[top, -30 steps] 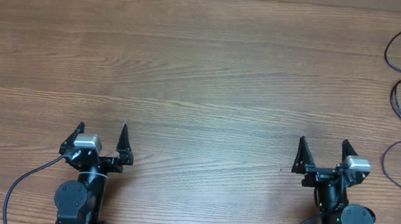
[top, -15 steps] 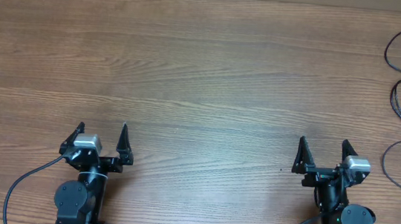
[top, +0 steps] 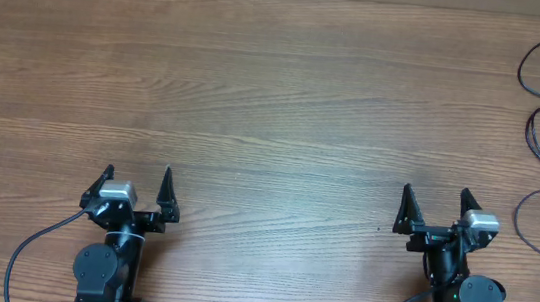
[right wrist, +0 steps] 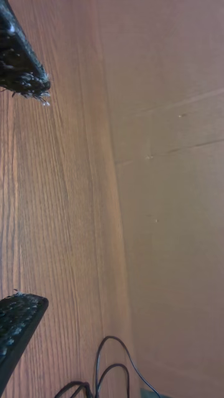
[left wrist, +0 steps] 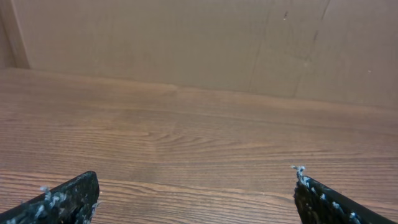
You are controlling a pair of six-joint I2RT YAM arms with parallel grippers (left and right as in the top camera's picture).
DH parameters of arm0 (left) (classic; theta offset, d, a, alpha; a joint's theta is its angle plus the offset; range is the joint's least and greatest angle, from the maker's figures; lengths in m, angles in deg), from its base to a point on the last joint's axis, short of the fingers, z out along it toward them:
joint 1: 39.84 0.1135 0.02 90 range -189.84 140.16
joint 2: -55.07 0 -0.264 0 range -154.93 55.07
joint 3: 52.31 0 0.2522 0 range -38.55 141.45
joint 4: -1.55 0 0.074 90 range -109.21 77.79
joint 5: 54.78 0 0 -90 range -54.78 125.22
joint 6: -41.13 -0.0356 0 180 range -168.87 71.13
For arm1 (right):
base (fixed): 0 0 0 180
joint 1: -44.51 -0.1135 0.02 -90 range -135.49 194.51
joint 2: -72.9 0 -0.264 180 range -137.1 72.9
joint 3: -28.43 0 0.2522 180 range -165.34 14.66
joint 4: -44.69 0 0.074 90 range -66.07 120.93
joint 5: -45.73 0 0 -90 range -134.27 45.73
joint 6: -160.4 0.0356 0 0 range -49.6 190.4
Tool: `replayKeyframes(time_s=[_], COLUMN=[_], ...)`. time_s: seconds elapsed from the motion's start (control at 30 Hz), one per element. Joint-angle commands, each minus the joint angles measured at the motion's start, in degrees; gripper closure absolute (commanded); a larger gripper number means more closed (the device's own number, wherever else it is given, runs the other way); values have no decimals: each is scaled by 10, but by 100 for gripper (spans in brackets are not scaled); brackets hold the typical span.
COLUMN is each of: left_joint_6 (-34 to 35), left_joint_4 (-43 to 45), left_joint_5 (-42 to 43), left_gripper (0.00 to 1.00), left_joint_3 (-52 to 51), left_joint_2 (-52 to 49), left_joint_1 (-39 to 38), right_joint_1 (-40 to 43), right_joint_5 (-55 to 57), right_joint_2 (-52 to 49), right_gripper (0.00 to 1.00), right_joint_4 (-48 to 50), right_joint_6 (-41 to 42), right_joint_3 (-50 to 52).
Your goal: Untangle cables
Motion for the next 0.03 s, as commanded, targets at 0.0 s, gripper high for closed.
replayKeyframes(time_s=[0.0], left_joint_6=[-11], left_joint_4=[-1], left_joint_5=[-5], left_gripper=[0], left_joint_3=[-2], left_joint_2=[2], left_joint_1=[3], right_joint_1=[4], right_joint_5=[3], right_joint_2=[6], right_gripper=[0], right_joint_4=[1], right_joint_6=[2], right_joint_3=[6])
